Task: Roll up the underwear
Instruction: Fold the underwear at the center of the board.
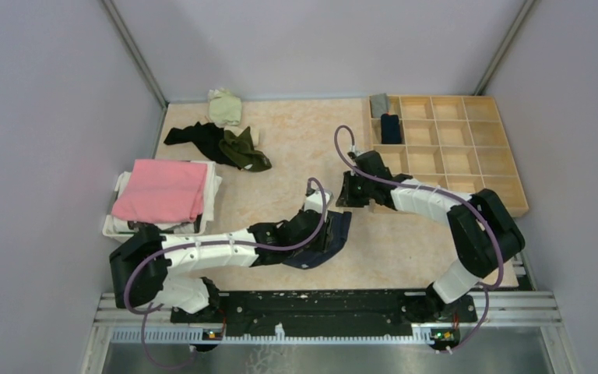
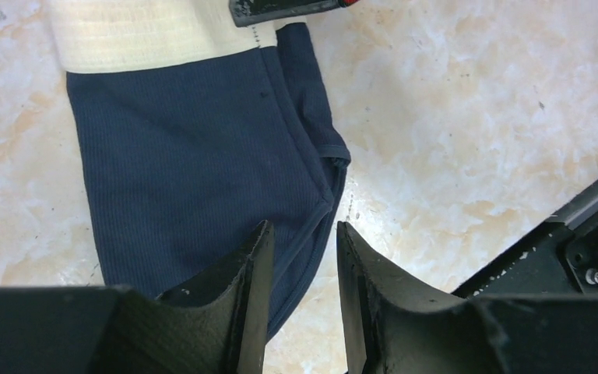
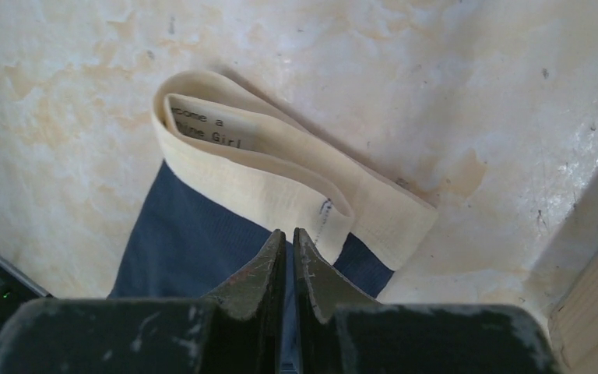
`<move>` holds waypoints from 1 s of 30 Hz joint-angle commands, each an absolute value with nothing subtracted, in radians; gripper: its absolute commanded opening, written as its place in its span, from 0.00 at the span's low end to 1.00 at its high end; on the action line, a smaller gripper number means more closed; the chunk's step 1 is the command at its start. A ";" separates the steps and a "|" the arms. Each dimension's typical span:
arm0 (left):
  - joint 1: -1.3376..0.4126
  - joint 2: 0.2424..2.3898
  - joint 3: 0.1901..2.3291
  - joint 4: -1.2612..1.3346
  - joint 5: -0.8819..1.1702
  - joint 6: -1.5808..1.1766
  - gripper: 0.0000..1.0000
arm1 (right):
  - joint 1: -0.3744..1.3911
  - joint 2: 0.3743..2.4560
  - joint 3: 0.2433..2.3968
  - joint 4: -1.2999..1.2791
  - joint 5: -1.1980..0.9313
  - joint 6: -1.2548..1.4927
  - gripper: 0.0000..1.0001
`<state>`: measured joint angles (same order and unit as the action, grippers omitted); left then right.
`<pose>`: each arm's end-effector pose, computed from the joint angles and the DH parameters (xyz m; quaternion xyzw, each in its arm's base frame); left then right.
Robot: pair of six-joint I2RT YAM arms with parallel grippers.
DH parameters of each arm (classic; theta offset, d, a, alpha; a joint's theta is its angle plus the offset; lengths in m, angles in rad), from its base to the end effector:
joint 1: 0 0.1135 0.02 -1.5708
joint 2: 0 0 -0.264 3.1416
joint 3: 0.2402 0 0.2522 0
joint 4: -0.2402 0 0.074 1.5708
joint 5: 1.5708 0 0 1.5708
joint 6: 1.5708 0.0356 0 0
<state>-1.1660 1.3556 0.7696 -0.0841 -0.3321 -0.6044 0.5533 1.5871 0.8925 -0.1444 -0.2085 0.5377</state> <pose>0.1230 -0.2576 0.2191 0.1769 0.8731 -0.2381 0.3870 0.2715 0.1763 0.1858 -0.0445 0.9284 0.2677 0.2538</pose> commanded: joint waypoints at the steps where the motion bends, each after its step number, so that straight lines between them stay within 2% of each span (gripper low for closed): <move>1: -1.166 1.371 0.755 -0.081 -0.386 -0.626 0.41 | 0.547 1.620 0.945 -0.152 -0.148 0.512 0.07; 8: -1.163 1.372 0.743 -0.103 -0.415 -0.632 0.41 | 0.551 1.654 0.952 -0.228 -0.021 0.487 0.07; 13: -1.160 1.363 0.747 -0.104 -0.417 -0.619 0.42 | 0.552 1.553 0.938 -0.253 -0.005 0.480 0.08; 14: -1.160 1.364 0.752 -0.103 -0.415 -0.610 0.43 | 0.551 1.524 0.928 -0.256 -0.005 0.485 0.11; 17: -1.160 1.382 0.778 -0.099 -0.406 -0.585 0.45 | 0.551 1.440 0.885 -0.258 0.017 0.511 0.33; 18: -1.160 1.391 0.791 -0.103 -0.404 -0.579 0.45 | 0.548 1.422 0.872 -0.260 0.012 0.519 0.37; 25: -1.161 1.470 0.845 -0.093 -0.373 -0.583 0.45 | 0.522 1.419 0.824 -0.258 -0.054 0.559 0.54; 30: -1.162 1.494 0.858 -0.086 -0.364 -0.600 0.45 | 0.517 1.483 0.838 -0.251 -0.093 0.565 0.56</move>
